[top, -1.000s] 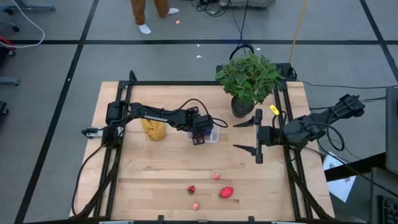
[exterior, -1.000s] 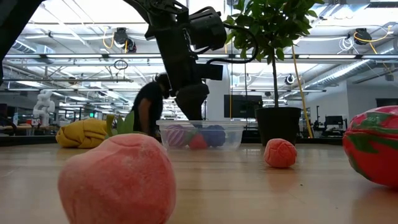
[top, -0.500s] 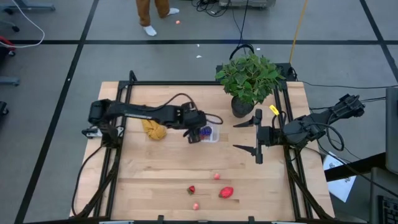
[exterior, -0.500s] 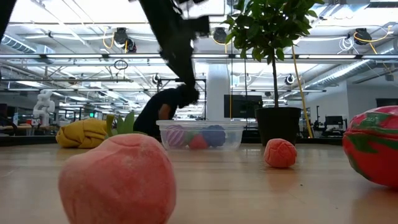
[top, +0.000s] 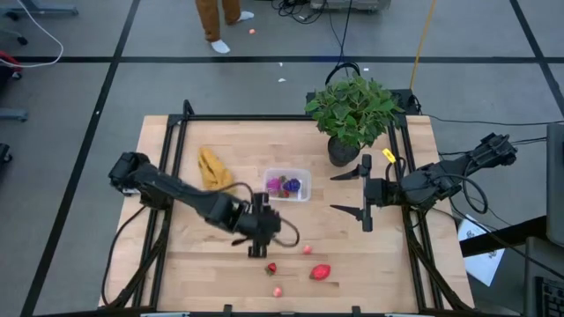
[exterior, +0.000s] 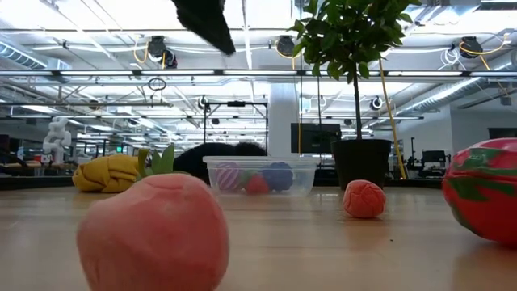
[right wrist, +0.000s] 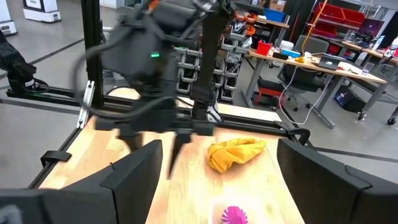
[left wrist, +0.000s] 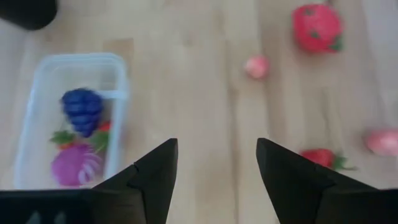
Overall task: Pick and placing Produce into tupperware
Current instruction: Put the red strawberry into the transparent bin
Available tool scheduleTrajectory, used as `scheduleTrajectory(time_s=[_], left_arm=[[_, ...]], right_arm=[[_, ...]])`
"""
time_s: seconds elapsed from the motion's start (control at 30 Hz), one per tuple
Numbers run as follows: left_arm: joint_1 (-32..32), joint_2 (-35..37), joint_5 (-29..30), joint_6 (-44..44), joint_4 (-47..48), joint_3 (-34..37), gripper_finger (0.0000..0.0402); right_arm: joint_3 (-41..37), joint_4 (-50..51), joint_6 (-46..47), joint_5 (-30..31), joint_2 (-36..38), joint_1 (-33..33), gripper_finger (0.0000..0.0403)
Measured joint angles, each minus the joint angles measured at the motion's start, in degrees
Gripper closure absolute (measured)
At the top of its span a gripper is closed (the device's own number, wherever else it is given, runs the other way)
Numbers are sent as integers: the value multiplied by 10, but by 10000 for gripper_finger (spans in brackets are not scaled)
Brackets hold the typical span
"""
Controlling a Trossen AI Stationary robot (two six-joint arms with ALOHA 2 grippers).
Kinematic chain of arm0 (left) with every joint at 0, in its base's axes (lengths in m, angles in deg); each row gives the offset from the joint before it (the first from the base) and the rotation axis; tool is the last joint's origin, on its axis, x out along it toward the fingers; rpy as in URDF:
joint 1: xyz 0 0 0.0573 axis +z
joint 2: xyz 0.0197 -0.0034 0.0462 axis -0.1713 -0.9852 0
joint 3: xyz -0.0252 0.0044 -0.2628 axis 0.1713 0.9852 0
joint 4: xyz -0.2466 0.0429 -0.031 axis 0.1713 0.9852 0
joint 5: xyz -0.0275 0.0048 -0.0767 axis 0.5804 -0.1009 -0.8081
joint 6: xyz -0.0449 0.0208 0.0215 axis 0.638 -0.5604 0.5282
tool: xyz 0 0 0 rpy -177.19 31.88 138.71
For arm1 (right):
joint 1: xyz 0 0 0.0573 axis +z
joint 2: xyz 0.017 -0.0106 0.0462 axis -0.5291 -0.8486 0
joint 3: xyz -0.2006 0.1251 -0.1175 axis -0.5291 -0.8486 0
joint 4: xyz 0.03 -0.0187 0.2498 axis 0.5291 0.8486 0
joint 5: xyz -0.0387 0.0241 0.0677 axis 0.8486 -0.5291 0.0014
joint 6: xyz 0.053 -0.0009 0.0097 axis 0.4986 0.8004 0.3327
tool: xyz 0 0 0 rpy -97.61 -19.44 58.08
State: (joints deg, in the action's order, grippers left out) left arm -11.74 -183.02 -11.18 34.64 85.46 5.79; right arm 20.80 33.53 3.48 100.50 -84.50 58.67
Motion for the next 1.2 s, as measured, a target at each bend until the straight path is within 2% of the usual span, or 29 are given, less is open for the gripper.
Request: scheduleTrajectory(time_s=[0.23, 0.33, 0.63, 0.87, 1.03, 1.2], left_arm=[[-52, -40, 30, 40, -53, -2, 176], [-63, -66, 31, 66, -47, 0, 176], [-68, -132, -75, 128, -57, 0, 176], [-70, -143, -91, 181, -56, 0, 176], [-69, -143, -94, 284, -59, 0, 176], [-65, -143, -139, 436, -57, 0, 176]], right_arm=[[0, -3, 4, 0, 0, 0, 94], [0, -5, 4, 0, 0, 0, 94], [0, -11, 11, 0, 0, 0, 94], [0, -7, 19, 0, 0, 0, 94], [0, -6, 19, 0, 0, 0, 94], [0, -6, 19, 0, 0, 0, 94]])
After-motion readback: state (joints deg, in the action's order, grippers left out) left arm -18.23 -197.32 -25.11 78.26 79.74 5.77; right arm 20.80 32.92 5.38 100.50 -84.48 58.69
